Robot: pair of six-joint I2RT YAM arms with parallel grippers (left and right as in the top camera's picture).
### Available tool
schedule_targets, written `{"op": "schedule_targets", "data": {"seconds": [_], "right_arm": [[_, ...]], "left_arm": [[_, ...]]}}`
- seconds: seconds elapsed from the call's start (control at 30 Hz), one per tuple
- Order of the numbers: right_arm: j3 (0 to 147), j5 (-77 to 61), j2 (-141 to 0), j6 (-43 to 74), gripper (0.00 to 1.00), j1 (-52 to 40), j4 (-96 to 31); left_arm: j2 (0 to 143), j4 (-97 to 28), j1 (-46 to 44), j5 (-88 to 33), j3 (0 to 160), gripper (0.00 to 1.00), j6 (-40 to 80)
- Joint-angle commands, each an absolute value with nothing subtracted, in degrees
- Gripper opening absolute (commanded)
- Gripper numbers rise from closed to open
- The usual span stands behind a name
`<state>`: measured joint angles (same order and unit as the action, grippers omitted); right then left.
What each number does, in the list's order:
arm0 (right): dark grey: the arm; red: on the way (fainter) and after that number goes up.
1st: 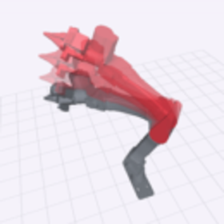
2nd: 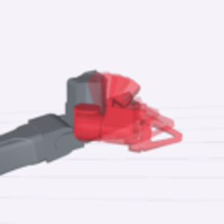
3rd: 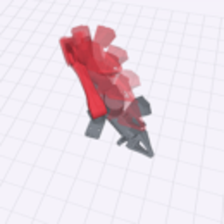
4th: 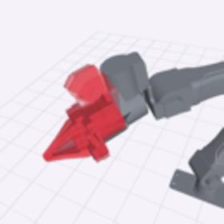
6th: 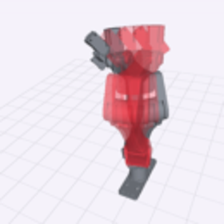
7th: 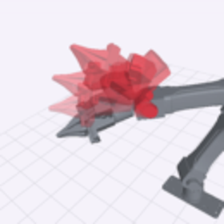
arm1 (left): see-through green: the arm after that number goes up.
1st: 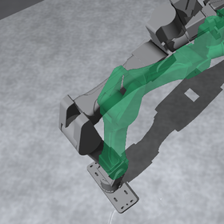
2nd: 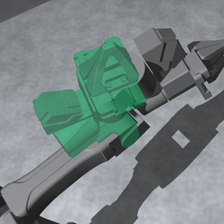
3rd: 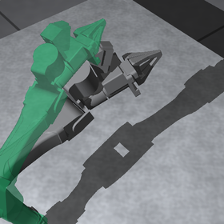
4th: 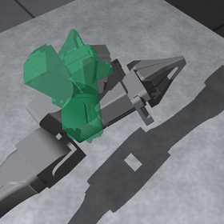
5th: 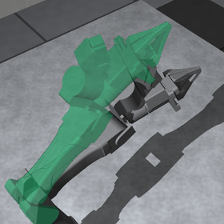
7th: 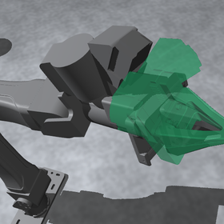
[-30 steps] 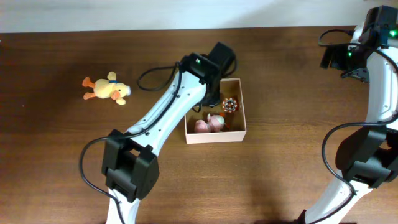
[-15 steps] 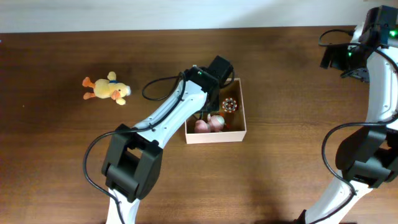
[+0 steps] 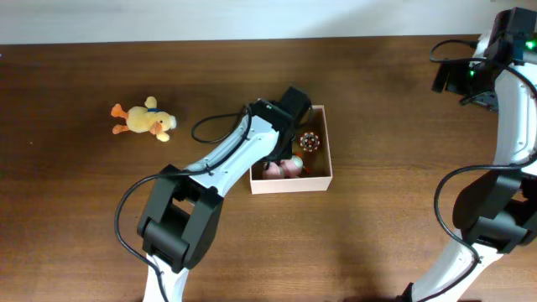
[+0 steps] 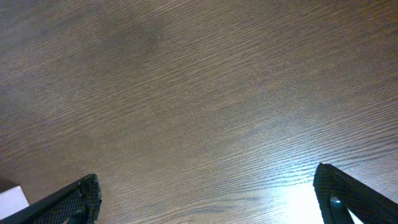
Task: Pack container
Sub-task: 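Lower the rattle into the box and open the left gripper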
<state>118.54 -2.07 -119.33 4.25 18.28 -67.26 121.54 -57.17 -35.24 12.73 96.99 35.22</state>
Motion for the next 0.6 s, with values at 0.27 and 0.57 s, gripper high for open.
{"op": "schedule_targets", "data": {"seconds": [0.27,0.57], "right_arm": [[118.2,-2.4,-119.7,4.4,0.99,18.1,-67.1],[118.2,-2.4,-119.7,4.4,0.99,18.1,-67.1]], "left_arm": [[122.1,-54.8,-35.1,14.0,96.5,0.68,35.8],[122.1,-53.1,-35.1,14.0,96.5,0.76,35.8]]}}
